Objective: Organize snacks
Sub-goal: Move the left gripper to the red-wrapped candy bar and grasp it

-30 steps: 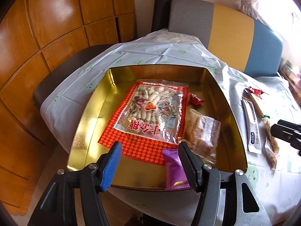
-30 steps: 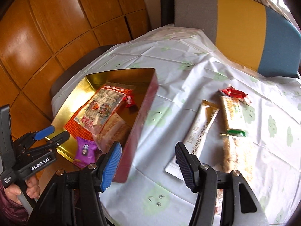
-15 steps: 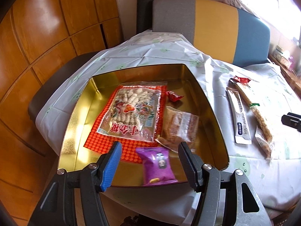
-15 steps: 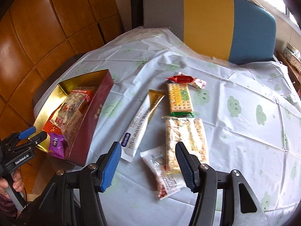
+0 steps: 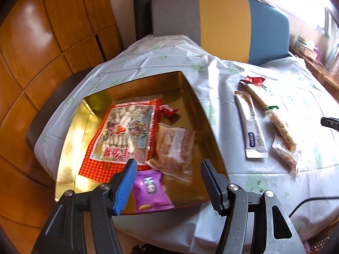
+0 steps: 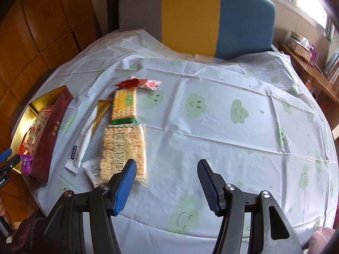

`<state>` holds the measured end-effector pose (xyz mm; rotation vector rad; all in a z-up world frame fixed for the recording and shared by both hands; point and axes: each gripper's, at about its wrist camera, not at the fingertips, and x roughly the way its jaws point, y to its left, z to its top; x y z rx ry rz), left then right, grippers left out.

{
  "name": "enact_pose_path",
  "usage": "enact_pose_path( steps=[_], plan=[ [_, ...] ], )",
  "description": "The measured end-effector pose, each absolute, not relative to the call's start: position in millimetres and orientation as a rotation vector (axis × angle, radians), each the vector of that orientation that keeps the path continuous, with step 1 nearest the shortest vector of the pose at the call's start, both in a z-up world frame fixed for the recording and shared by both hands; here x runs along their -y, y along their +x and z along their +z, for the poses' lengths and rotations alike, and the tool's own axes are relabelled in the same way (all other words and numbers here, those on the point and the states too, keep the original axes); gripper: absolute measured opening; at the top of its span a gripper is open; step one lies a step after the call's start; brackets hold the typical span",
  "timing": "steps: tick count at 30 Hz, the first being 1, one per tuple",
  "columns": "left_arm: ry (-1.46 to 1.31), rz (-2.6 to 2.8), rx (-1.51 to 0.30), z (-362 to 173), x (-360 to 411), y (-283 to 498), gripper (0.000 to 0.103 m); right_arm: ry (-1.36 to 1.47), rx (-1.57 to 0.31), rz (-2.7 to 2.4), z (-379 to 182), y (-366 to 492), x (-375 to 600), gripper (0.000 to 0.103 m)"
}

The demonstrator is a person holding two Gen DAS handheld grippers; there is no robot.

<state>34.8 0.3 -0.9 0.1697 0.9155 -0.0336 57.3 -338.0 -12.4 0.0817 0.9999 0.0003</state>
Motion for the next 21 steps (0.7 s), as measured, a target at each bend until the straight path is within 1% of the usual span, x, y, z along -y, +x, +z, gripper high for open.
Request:
enact_pose_path(
  steps=[5,11,16,21],
  plan=[
    [0.197,-0.077,-0.926,2,21,43,0.063,0.206,-1.055,-0.108,-32,61,377,0.061],
    [0.207,-0.154,-0.919,16,54,66,0.063,0.350,-1.077,-0.159,-38,60,403,0.061],
    [0.254,-0.243,-0.930,22,93,99,0.063,0.381,-1.062,-0.158,-33,57,406,0.061],
    [0.333,-0.298,-0.937,13,136,139,0.063,0.393,-1.049,-0.144,-29,57,406,0.061]
  ],
)
